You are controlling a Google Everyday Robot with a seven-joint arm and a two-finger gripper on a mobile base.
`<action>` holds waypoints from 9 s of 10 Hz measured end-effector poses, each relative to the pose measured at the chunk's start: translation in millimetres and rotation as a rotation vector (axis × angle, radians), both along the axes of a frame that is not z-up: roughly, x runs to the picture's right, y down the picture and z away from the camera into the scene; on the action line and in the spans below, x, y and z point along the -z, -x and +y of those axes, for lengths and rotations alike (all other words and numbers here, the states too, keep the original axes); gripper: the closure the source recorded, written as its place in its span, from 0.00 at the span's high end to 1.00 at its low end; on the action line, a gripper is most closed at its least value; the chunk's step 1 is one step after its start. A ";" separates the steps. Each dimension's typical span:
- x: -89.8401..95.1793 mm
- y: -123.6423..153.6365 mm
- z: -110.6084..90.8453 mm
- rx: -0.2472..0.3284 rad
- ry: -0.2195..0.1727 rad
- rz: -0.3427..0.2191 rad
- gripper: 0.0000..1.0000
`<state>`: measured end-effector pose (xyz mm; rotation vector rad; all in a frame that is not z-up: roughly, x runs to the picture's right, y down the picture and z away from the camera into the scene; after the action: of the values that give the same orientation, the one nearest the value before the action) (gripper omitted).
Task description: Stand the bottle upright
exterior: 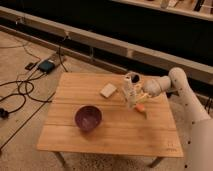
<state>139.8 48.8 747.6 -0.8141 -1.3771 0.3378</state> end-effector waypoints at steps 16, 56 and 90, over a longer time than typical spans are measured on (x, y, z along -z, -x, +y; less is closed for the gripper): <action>0.7 0.0 -0.9 0.001 -0.002 0.000 0.00; -49.4 -55.4 109.7 -0.203 -0.001 -0.054 0.00; -54.2 -44.5 117.9 -0.227 0.030 -0.101 0.77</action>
<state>184.3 166.7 801.8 -0.7083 -1.5670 0.4994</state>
